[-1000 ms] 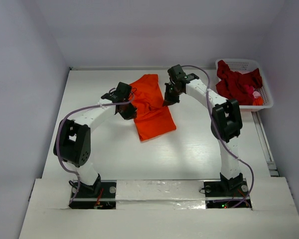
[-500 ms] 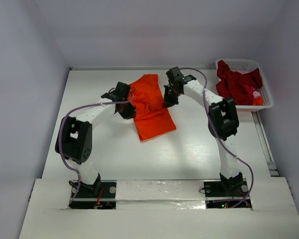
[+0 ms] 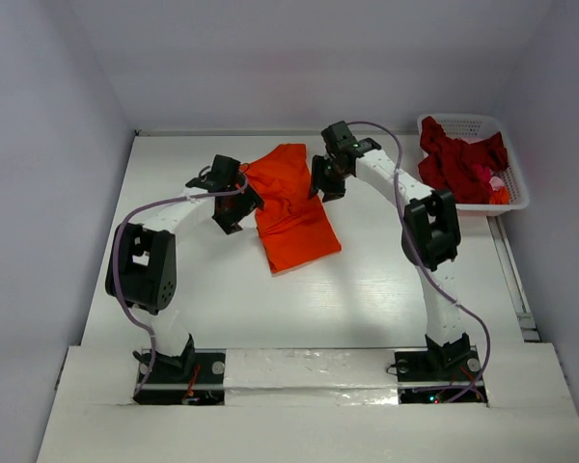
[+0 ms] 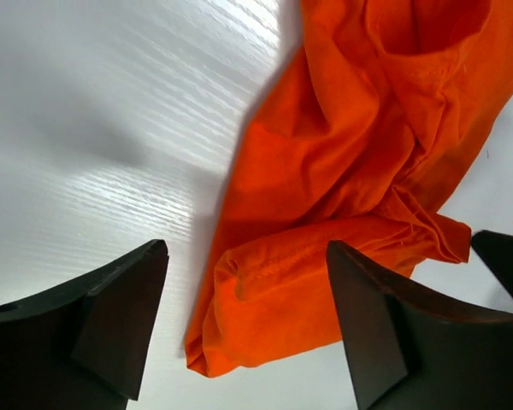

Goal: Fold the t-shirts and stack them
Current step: Fold the tshirt

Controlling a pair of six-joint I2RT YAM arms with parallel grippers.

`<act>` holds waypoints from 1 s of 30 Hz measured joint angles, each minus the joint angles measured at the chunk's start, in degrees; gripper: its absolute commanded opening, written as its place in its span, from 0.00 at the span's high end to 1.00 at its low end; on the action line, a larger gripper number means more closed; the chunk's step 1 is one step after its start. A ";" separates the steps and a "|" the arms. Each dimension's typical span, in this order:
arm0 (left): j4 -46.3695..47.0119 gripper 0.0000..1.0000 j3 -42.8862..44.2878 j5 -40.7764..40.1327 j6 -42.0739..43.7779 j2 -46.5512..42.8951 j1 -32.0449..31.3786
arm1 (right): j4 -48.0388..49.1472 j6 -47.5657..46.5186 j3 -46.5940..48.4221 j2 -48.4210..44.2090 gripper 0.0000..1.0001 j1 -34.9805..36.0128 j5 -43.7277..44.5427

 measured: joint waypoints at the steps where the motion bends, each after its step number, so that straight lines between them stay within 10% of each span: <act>1: 0.11 0.26 0.00 0.02 0.15 0.00 0.37 | -0.33 -0.35 0.96 0.00 0.46 -0.04 0.33; 5: -0.20 0.49 0.07 -0.31 0.72 -0.15 1.46 | -0.74 -1.03 3.48 -0.17 0.57 -0.44 1.29; 6: -0.42 0.80 0.07 -0.39 0.81 -0.37 1.51 | -0.90 -1.11 3.45 -0.39 0.67 -0.46 1.36; 8: -1.31 0.98 0.07 -0.42 0.98 -1.27 1.46 | -0.98 -1.33 2.73 -1.16 0.99 -0.48 1.33; 30: 1.90 1.00 -8.98 2.84 -1.95 -2.19 -11.37 | 2.14 -0.59 -12.85 -9.25 1.00 4.44 -4.94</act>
